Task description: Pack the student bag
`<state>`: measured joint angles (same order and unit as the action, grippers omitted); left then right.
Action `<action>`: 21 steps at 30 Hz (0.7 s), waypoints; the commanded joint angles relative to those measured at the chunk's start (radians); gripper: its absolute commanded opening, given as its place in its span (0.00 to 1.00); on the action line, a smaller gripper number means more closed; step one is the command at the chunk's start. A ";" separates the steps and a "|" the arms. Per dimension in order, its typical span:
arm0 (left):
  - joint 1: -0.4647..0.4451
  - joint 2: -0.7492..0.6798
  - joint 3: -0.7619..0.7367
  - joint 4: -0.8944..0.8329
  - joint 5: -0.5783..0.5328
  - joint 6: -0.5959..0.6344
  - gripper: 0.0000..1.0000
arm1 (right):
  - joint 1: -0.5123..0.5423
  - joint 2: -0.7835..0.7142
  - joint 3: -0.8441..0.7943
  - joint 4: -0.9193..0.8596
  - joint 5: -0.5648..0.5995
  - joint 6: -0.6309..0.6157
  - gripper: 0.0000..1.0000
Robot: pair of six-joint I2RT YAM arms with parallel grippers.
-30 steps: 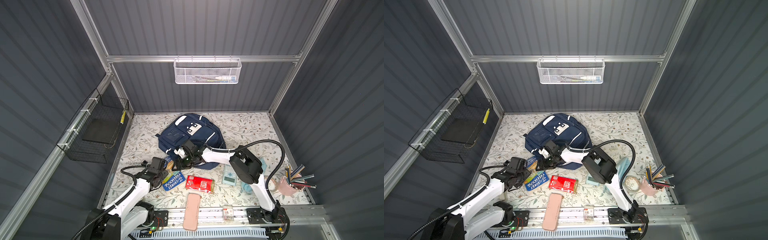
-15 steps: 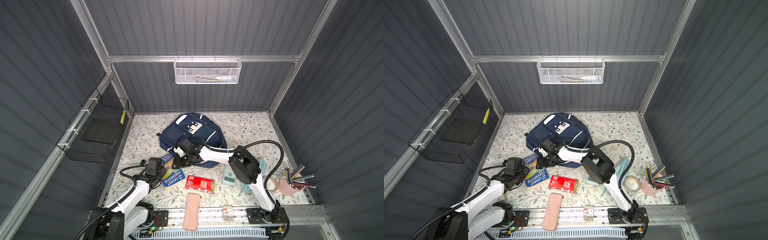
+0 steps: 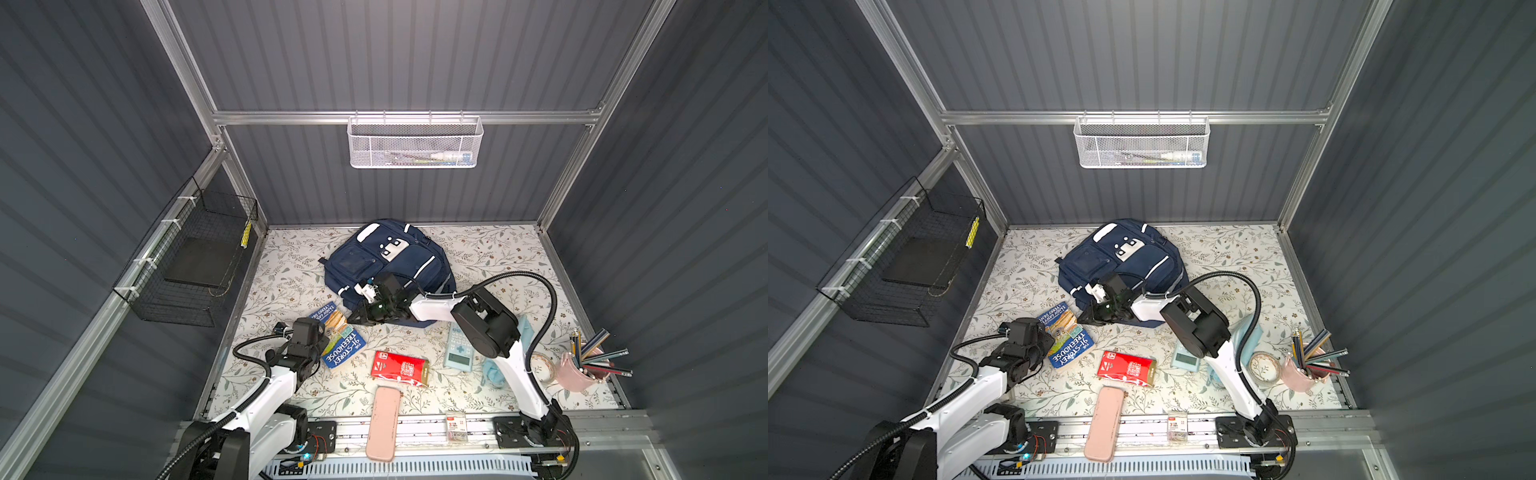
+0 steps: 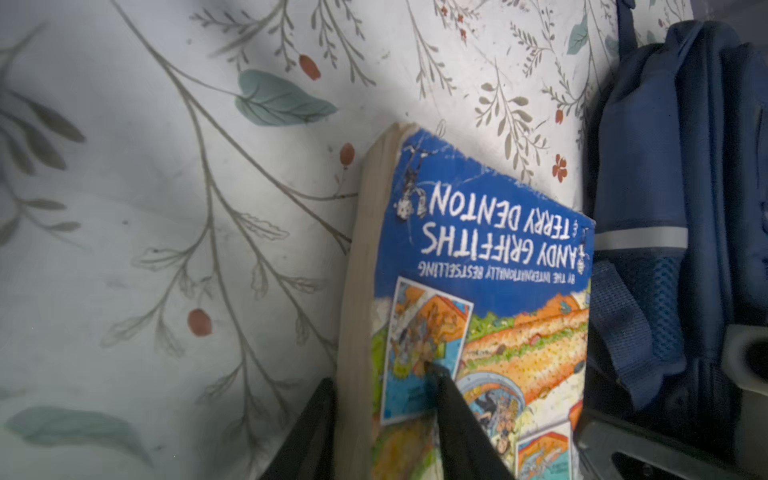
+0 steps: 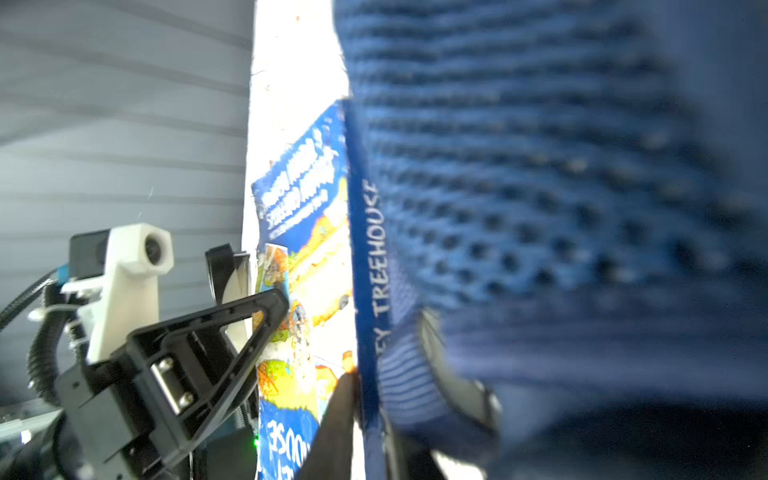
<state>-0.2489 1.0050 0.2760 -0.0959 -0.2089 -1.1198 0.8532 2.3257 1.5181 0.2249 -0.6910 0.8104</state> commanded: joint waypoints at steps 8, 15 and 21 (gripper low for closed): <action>-0.021 0.014 0.001 -0.119 0.253 0.141 0.15 | 0.113 -0.139 0.008 -0.255 -0.008 -0.239 0.18; -0.009 -0.072 0.029 -0.137 0.310 0.235 0.00 | 0.060 -0.200 -0.018 -0.416 0.092 -0.357 0.29; 0.034 -0.197 0.042 -0.200 0.345 0.282 0.00 | 0.013 -0.274 -0.088 -0.410 0.095 -0.369 0.56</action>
<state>-0.2314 0.8421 0.3061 -0.2138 0.0624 -0.9024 0.8925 2.0853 1.4536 -0.1490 -0.6128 0.4679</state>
